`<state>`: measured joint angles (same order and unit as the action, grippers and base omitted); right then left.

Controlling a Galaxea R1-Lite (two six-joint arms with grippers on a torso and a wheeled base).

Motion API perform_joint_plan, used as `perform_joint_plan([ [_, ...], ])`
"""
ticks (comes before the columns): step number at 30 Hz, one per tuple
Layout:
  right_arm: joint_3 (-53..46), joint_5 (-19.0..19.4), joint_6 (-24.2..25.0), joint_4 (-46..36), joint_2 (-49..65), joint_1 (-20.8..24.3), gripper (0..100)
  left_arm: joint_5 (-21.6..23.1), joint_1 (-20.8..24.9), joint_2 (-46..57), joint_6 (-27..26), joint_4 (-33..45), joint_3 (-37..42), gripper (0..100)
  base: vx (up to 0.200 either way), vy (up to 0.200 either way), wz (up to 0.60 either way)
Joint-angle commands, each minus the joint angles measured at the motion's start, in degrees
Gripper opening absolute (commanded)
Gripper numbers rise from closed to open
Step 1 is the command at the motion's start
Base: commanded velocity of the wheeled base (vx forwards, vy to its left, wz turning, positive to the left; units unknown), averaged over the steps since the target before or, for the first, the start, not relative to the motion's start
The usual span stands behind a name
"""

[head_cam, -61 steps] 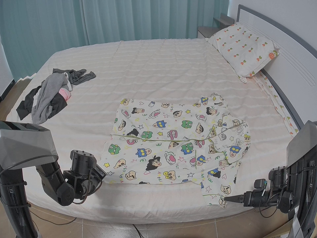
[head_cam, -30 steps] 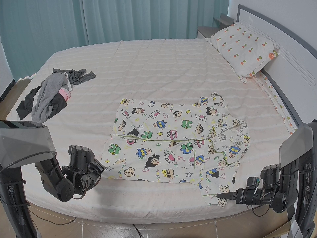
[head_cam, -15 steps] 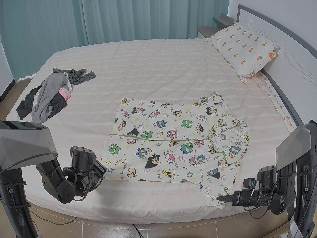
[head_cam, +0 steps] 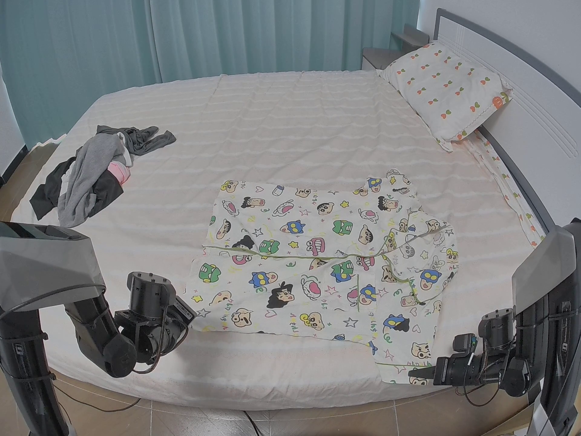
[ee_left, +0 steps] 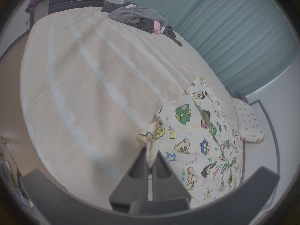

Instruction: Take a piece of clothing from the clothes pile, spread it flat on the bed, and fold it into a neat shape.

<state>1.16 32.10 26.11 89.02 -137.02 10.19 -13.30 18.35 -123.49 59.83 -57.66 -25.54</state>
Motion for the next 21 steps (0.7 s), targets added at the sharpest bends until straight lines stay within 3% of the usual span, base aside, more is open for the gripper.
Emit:
perform_joint_plan([
  [1,-1.2,0.1,0.0,0.4,0.9,0.0,0,-0.1,1.1,1.9,-2.3,0.0,2.7,0,0.000,0.000,0.00],
  [5,-1.2,0.1,-0.1,-1.7,3.0,0.0,0,-0.1,2.2,3.9,-4.0,0.0,4.4,0,0.000,0.000,0.00],
  [11,-1.2,0.1,-0.8,-11.0,9.7,-0.1,0,-0.1,2.9,3.7,-6.0,0.6,4.4,0,0.000,0.000,0.00],
  [17,-1.2,0.6,-7.7,-22.7,15.3,-1.5,0,-0.1,3.0,3.3,-7.6,3.0,4.6,0,0.000,0.000,0.00],
  [21,-1.2,0.5,-7.8,-25.2,17.8,-1.8,0,-0.1,3.2,3.4,-8.0,4.1,5.8,0,0.000,0.000,0.00],
])
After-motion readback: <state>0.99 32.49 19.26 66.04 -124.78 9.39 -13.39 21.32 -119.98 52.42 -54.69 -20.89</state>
